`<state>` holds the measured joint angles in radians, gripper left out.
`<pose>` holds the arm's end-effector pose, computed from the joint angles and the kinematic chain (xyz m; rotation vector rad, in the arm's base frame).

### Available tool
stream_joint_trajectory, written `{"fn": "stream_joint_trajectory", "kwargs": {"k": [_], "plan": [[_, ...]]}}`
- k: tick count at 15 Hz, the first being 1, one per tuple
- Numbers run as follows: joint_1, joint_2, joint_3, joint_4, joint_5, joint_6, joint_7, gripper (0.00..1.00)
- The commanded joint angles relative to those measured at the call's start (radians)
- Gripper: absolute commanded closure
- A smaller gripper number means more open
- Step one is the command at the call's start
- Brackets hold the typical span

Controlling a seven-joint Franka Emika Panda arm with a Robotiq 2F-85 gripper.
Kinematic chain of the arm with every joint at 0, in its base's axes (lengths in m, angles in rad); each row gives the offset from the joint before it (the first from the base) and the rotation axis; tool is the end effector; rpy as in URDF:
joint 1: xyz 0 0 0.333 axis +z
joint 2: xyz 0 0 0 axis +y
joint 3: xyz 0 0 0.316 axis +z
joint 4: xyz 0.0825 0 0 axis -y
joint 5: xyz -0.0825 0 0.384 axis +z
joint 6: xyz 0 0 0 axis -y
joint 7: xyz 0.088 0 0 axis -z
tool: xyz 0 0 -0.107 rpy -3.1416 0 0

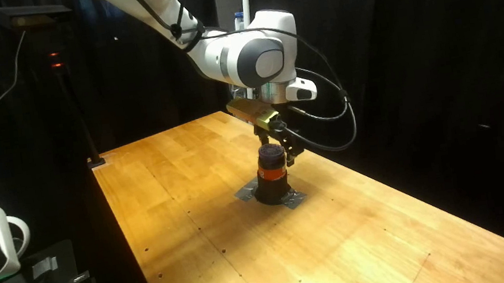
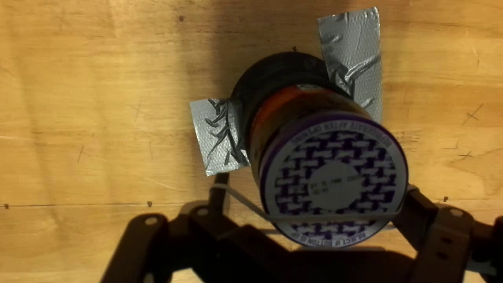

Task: Put the rubber band around the brown cup

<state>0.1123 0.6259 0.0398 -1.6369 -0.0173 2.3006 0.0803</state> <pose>0.6849 0.1011 0.2559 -3.1244 -0.1174 -0.0577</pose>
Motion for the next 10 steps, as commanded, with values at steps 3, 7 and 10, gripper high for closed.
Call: {"fn": "stream_joint_trajectory", "kwargs": {"k": [3,7,10], "plan": [[-0.024,-0.112,0.016,-0.146,0.032,-0.014,-0.024,0.0],[-0.048,-0.167,0.04,-0.24,0.08,-0.018,-0.064,0.0],[-0.06,-0.194,0.054,-0.303,0.119,-0.01,-0.099,0.0]]}}
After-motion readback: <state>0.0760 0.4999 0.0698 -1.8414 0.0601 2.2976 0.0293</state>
